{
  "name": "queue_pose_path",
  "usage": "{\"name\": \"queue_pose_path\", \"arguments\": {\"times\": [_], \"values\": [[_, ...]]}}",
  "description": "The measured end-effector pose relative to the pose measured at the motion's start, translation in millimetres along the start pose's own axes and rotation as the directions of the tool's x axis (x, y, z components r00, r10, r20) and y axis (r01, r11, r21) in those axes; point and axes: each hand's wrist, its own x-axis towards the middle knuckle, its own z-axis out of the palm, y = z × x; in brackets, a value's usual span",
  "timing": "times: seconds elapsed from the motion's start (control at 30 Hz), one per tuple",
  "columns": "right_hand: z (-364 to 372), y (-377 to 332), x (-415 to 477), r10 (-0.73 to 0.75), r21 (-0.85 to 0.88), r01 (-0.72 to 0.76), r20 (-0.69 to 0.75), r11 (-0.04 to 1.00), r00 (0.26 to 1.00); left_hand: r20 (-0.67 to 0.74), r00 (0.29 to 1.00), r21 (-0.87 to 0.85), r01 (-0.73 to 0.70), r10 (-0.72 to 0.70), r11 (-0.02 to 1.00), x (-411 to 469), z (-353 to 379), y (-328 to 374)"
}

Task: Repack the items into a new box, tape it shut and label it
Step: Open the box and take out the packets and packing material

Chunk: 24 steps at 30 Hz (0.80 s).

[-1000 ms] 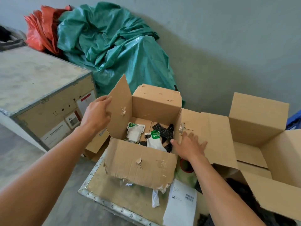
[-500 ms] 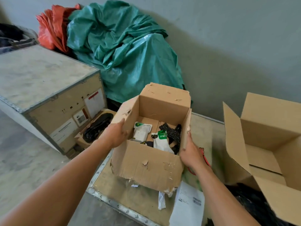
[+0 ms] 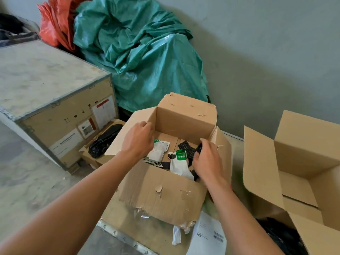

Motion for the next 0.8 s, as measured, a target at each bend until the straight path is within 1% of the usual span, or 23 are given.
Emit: {"name": "queue_pose_path", "arguments": {"times": [0.07,0.13,0.2,0.23,0.27,0.3,0.4,0.47,0.57,0.73,0.8], "values": [[14,-8,24,-0.015,-0.01,0.016,0.122,1.0,0.992,0.076,0.996,0.004,-0.047,0.047,0.999,18,17,11],[30,-12,46,0.041,-0.07,-0.021,0.304,0.997,0.952,0.211,0.977,0.047,-0.025,0.014,0.999,35,35,14],[50,-10,61,0.117,-0.156,-0.046,0.48,0.987,0.869,0.349,0.932,0.103,0.066,-0.099,0.992,50,53,13],[62,-7,68,0.154,-0.191,-0.056,0.546,0.98,0.824,0.403,0.901,0.133,0.115,-0.159,0.984,56,62,10],[73,-4,74,0.184,-0.227,-0.057,0.59,0.972,0.786,0.45,0.867,0.161,0.155,-0.213,0.975,61,72,7],[81,-1,77,0.199,-0.257,-0.045,0.612,0.965,0.765,0.486,0.835,0.194,0.187,-0.26,0.963,64,80,5],[103,8,88,0.216,-0.305,-0.018,0.631,0.952,0.745,0.544,0.76,0.27,0.243,-0.356,0.932,68,106,0],[109,10,91,0.237,-0.324,-0.03,0.625,0.946,0.744,0.565,0.731,0.297,0.254,-0.384,0.92,67,116,-2],[116,11,97,0.239,-0.326,-0.03,0.623,0.945,0.745,0.557,0.725,0.301,0.278,-0.404,0.912,66,124,-2],[116,12,100,0.157,-0.322,0.034,0.547,0.946,0.822,0.543,0.725,0.331,0.278,-0.423,0.902,67,127,3],[113,14,101,0.144,-0.3,0.028,0.537,0.954,0.831,0.547,0.716,0.334,0.289,-0.434,0.897,67,130,3]]}}
